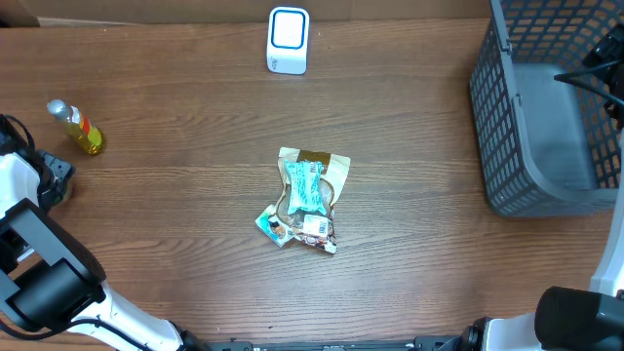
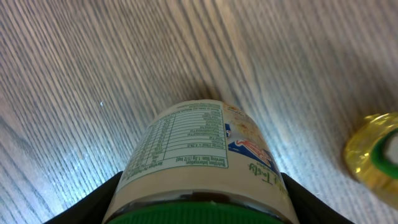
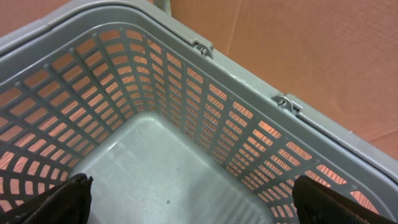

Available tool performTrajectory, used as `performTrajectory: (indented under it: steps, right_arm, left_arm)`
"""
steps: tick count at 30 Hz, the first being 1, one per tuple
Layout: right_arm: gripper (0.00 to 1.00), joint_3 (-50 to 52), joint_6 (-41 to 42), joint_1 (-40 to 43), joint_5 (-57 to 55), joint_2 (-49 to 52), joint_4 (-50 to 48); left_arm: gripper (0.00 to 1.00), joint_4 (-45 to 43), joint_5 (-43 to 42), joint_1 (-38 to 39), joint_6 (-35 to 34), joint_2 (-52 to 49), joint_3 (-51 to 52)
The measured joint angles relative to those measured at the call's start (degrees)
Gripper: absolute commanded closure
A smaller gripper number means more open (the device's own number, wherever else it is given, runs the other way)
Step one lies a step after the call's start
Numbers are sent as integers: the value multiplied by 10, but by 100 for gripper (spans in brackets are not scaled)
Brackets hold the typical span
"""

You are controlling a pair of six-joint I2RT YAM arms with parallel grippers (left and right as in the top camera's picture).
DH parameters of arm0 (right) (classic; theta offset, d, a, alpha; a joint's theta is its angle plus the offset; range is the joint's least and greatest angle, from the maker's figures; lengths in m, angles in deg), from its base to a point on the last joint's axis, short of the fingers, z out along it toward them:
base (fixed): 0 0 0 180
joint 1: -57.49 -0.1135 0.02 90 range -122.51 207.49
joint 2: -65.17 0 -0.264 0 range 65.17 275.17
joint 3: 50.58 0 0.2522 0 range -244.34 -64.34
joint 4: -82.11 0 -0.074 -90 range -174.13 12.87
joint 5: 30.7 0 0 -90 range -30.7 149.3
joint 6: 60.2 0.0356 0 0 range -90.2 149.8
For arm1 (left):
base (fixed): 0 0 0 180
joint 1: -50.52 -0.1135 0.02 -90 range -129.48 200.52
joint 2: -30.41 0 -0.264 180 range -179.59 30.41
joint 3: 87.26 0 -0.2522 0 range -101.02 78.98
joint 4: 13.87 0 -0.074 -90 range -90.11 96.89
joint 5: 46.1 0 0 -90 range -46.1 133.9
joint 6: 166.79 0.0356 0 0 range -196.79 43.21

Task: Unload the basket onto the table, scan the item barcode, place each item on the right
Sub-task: 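Lower the green-capped jar beside the yellow bottle and release it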

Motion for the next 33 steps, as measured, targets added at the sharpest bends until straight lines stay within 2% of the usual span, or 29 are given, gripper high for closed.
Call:
performTrajectory:
  steps: [6,7,13,19,23,28,33]
  right_arm:
    - [0,0,0,0,0,0,0]
    - [0,0,0,0,0,0,0]
    - [0,0,0,0,0,0,0]
    - [0,0,0,0,0,0,0]
    - [0,0,0,0,0,0,0]
    - [0,0,0,0,0,0,0]
    - [0,0,0,0,0,0,0]
  left_arm:
    - [11,-3,2,-1,20,0,1]
    - [7,-4,2,-1,20,0,1]
    - [0,-9,2,-1,28,0,1]
    - [0,3,2,-1,35,0,-5]
    - [0,55,2,-1,38,0,-46]
    - [3,125,-3,-1,38,11,-126]
    - [7,150,-46,-1,38,50,-169]
